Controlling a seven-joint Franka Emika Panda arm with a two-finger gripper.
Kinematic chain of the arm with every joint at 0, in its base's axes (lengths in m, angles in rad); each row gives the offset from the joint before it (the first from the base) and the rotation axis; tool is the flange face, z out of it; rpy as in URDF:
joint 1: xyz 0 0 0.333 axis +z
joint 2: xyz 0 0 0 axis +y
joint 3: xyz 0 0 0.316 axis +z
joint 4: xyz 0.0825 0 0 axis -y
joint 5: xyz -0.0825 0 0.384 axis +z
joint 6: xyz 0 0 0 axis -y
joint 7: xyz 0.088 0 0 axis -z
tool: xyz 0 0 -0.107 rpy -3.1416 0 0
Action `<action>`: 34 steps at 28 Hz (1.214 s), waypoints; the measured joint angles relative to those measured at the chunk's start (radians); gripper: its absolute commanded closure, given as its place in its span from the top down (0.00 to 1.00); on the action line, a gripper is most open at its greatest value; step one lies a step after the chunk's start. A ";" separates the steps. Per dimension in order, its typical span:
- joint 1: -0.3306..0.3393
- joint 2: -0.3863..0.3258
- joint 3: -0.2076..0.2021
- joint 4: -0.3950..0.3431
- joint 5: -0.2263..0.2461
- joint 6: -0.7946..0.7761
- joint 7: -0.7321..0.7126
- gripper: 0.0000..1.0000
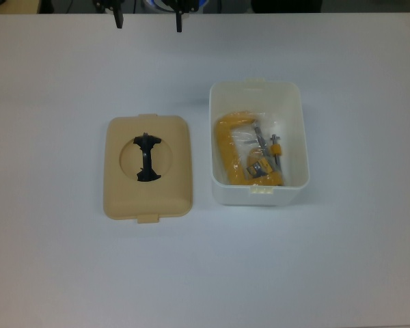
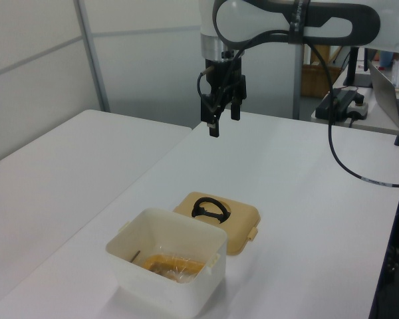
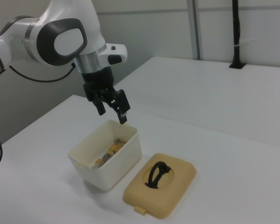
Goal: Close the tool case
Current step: 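Move the gripper down over the black handle of the beige lid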
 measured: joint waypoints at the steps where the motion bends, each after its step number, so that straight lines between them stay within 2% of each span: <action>1: 0.000 0.000 0.000 -0.003 0.000 0.000 0.000 1.00; 20: -0.005 0.067 -0.005 -0.010 -0.001 0.010 -0.012 1.00; 27: -0.011 0.110 -0.007 -0.017 -0.014 0.110 -0.012 1.00; 34: -0.022 0.132 -0.008 -0.083 -0.041 0.246 -0.014 1.00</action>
